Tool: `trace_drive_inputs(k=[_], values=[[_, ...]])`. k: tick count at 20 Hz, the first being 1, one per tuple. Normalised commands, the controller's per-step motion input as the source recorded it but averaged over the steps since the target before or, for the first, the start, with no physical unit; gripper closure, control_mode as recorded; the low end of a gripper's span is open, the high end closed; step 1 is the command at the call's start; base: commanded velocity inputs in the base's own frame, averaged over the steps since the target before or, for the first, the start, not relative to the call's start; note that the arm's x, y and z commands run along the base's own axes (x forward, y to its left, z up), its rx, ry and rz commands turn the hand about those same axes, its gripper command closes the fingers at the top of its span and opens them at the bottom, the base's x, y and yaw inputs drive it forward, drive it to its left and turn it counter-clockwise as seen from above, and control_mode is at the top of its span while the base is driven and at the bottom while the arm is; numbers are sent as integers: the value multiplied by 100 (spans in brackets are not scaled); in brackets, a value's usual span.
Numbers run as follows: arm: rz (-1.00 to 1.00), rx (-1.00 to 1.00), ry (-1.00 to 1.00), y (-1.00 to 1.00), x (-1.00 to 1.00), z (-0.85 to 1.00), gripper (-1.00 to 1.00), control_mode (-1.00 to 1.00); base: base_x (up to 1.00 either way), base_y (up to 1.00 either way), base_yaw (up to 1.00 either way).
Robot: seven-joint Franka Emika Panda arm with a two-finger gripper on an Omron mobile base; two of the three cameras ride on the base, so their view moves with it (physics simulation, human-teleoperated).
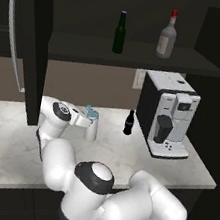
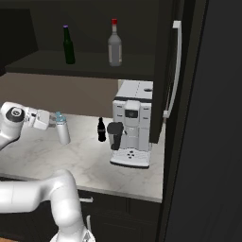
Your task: Sort all alcoholic drinks to one cabinet, and non-alcoholic drinks to the other.
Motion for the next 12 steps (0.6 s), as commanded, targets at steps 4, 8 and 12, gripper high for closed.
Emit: trace_drive_inputs(k=[4, 8, 12], values=[[0, -4, 0, 0, 0, 0, -100, -100, 0, 0, 0], [0, -4, 0, 0, 0, 0, -100, -100, 0, 0, 0], [0, -4, 0, -6, 0, 0, -100, -100, 0, 0, 0]])
